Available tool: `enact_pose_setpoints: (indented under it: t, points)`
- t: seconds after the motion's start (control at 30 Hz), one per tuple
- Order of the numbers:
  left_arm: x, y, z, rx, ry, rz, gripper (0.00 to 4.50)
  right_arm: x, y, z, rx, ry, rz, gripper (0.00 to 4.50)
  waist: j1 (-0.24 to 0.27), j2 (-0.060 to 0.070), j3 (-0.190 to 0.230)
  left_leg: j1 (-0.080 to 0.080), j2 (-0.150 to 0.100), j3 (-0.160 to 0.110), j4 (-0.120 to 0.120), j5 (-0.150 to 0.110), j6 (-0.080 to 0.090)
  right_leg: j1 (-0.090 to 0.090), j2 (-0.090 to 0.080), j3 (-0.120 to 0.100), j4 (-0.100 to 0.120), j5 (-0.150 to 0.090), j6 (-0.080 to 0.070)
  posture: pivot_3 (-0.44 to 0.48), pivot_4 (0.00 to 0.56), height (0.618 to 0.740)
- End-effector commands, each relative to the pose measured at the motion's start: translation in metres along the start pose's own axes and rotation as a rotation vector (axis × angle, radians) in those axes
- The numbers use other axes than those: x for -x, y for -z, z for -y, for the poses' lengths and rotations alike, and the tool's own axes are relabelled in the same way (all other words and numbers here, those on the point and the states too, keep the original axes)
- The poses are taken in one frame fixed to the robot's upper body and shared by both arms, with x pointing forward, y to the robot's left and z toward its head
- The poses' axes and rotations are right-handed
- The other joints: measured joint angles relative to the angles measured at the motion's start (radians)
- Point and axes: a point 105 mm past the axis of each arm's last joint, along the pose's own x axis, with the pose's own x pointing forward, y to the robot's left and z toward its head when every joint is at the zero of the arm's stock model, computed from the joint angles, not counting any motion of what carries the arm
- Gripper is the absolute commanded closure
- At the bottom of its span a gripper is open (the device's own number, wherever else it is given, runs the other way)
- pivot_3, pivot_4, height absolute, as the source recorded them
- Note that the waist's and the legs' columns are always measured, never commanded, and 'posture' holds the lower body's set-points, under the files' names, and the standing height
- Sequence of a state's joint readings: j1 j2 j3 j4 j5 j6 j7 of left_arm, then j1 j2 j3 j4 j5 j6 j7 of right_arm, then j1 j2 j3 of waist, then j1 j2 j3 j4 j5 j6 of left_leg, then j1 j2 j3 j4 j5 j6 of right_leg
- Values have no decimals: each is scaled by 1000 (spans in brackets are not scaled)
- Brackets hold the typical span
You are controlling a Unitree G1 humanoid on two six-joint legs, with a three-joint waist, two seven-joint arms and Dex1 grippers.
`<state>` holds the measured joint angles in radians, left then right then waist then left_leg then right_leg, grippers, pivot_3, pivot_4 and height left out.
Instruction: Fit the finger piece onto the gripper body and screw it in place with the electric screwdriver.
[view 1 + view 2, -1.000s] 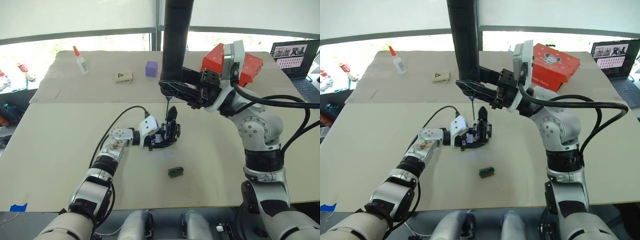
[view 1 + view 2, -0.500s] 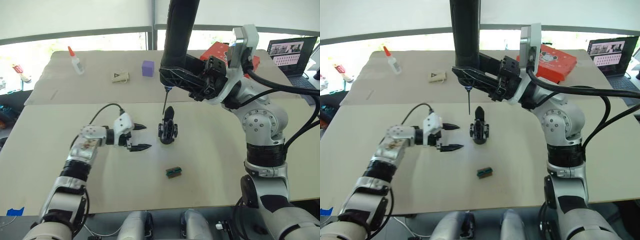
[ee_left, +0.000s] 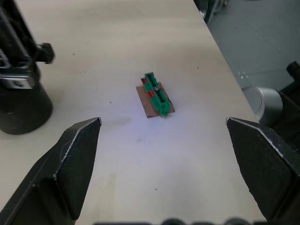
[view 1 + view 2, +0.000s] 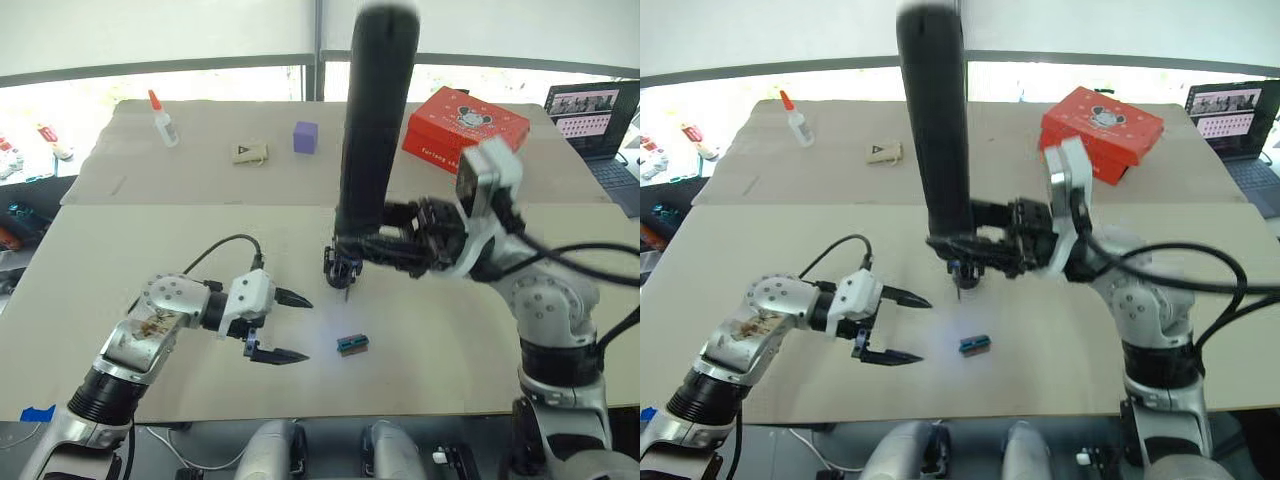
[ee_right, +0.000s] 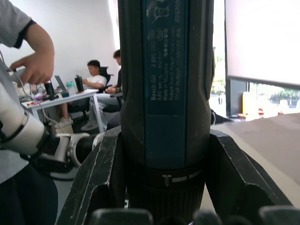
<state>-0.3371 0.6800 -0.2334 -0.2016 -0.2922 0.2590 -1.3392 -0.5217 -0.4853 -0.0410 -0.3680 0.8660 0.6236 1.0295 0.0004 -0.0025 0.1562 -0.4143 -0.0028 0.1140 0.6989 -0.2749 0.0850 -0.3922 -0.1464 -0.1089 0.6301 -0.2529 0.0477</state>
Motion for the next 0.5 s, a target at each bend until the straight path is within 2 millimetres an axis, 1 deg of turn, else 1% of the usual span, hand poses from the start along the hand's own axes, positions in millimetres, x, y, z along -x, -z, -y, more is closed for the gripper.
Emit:
enact_pose_setpoints:
  t: [0.03,0.13,0.3,0.5]
  points:
    - [-11,0,5,-35,21,10,0,1,0,-13,116,-15,3,2579,0,0,0,0,0,0,0,0,0,0,0,0,0,0,0,0,150,740]
    - [-13,2,5,-23,11,23,0,3,8,-16,117,9,5,2579,1,0,0,0,1,0,1,0,0,0,0,0,1,0,0,0,150,740]
    - [-14,3,11,-29,24,31,0,7,19,-26,98,15,4,2579,6,0,0,0,1,-1,1,0,0,0,0,0,0,0,0,0,150,740]
    - [-20,8,14,-54,21,30,0,4,27,-34,92,-11,-2,2579,10,0,0,1,1,-1,2,0,0,1,0,0,0,0,0,0,150,740]
